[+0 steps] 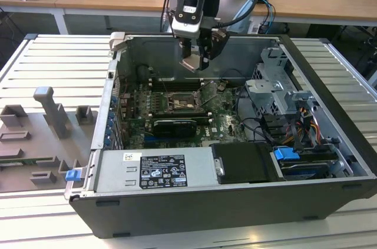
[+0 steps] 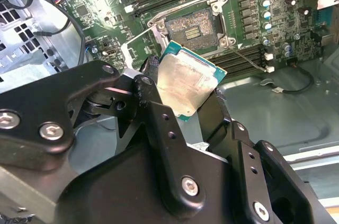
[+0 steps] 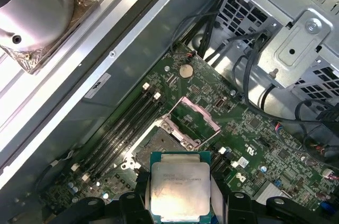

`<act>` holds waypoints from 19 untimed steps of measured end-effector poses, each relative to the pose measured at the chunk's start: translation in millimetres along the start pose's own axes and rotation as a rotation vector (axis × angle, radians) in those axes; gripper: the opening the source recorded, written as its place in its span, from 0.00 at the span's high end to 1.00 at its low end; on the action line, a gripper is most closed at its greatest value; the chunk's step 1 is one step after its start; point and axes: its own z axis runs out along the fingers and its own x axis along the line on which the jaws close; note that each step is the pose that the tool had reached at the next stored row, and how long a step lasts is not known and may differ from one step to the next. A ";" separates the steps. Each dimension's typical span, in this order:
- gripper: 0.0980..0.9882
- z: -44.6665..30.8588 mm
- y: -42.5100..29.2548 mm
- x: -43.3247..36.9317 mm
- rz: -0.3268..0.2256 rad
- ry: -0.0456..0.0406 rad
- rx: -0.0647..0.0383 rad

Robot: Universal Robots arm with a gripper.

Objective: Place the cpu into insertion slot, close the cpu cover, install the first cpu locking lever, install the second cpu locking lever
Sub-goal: 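Place the cpu into insertion slot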

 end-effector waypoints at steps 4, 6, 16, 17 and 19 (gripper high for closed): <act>0.50 0.4 0.0 0.0 0.007 -0.0006 0.000; 0.50 0.8 -0.1 0.0 0.011 -0.0010 0.000; 0.50 2.5 -0.3 0.0 0.101 -0.0090 -0.002; 0.50 2.6 -0.4 0.1 0.105 -0.0094 -0.002; 0.50 2.7 -0.4 0.1 0.114 -0.0101 -0.002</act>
